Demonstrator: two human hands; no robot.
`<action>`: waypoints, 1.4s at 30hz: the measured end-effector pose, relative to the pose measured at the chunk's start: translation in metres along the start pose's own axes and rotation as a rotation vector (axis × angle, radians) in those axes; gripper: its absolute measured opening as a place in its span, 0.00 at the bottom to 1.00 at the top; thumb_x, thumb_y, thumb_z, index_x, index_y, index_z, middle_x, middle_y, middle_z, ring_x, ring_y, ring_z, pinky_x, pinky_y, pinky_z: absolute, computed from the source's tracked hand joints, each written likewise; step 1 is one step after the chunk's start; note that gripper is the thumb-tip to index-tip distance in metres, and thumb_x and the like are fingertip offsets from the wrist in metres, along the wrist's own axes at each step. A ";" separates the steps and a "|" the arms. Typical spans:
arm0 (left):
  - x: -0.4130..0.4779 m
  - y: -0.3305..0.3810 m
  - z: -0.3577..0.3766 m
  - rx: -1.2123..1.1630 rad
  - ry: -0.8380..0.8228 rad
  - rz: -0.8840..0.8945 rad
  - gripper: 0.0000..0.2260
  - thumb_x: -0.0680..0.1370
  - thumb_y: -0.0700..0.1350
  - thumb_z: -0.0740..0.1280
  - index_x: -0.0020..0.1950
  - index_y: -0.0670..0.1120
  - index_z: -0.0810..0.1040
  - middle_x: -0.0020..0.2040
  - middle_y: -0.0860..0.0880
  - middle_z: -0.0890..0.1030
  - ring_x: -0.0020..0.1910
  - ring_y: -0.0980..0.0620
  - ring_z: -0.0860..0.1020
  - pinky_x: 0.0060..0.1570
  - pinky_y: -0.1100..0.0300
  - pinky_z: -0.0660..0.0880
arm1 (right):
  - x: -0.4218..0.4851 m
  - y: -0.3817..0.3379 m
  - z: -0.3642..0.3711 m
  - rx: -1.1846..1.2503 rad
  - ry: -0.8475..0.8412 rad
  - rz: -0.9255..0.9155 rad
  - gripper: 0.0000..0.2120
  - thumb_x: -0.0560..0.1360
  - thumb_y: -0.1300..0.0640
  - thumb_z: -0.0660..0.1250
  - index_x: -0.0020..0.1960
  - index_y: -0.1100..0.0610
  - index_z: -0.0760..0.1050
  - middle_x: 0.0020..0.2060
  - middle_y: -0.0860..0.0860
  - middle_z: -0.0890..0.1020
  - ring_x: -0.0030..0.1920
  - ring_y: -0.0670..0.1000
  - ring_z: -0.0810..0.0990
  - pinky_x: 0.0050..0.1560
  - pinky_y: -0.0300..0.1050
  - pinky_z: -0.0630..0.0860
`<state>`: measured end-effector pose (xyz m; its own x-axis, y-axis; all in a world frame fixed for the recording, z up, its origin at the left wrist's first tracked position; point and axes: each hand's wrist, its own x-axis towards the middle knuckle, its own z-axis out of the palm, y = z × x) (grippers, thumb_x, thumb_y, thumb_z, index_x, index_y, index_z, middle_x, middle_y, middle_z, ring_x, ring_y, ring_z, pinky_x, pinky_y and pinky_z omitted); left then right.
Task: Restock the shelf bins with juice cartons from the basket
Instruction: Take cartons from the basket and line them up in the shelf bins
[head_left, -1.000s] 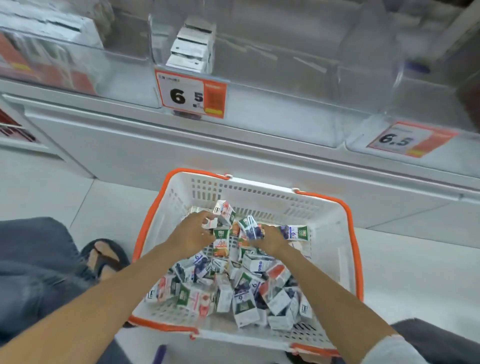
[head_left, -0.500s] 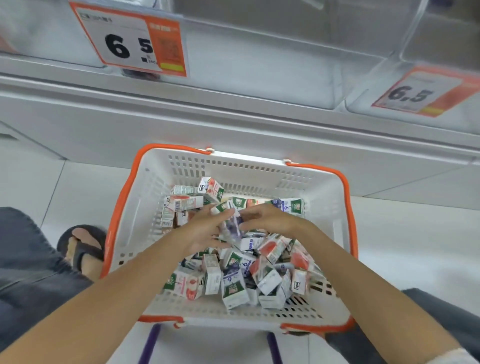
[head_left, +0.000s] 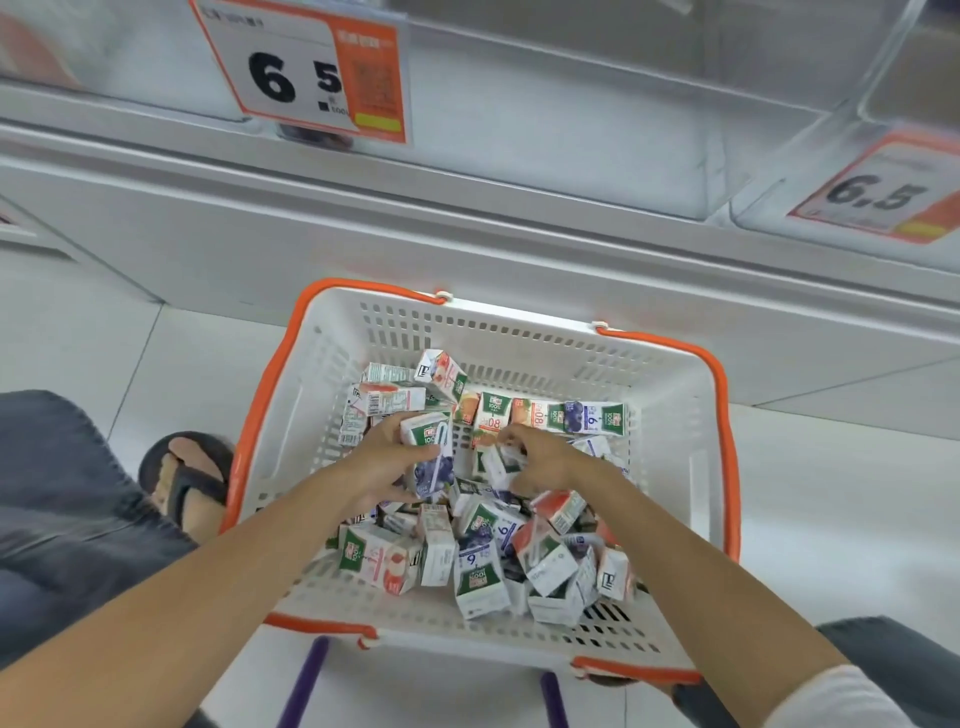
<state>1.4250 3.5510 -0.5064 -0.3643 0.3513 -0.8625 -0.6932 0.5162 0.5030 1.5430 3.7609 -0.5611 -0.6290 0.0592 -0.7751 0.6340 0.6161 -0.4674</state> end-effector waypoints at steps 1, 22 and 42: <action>0.000 0.002 0.000 0.001 0.003 0.012 0.26 0.74 0.36 0.72 0.69 0.52 0.68 0.62 0.47 0.74 0.51 0.49 0.78 0.37 0.49 0.81 | -0.006 -0.005 -0.006 0.035 0.090 -0.040 0.34 0.69 0.58 0.75 0.71 0.50 0.65 0.64 0.52 0.73 0.56 0.52 0.77 0.50 0.40 0.75; -0.163 0.158 -0.004 0.227 -0.101 0.766 0.40 0.65 0.35 0.79 0.71 0.50 0.63 0.63 0.54 0.75 0.47 0.56 0.82 0.42 0.54 0.82 | -0.179 -0.219 -0.147 0.331 0.377 -0.541 0.27 0.69 0.60 0.77 0.65 0.57 0.72 0.49 0.53 0.81 0.46 0.48 0.79 0.51 0.49 0.77; -0.130 0.224 -0.075 1.221 1.114 1.265 0.43 0.71 0.67 0.63 0.80 0.50 0.52 0.78 0.39 0.55 0.69 0.40 0.68 0.68 0.46 0.61 | -0.129 -0.291 -0.255 0.221 0.298 -0.449 0.10 0.72 0.40 0.71 0.52 0.31 0.77 0.54 0.32 0.80 0.55 0.36 0.79 0.50 0.38 0.80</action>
<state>1.2705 3.5625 -0.2861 -0.6606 0.5731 0.4850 0.6854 0.7240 0.0780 1.3252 3.7744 -0.2167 -0.9372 0.0684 -0.3419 0.3343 0.4550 -0.8254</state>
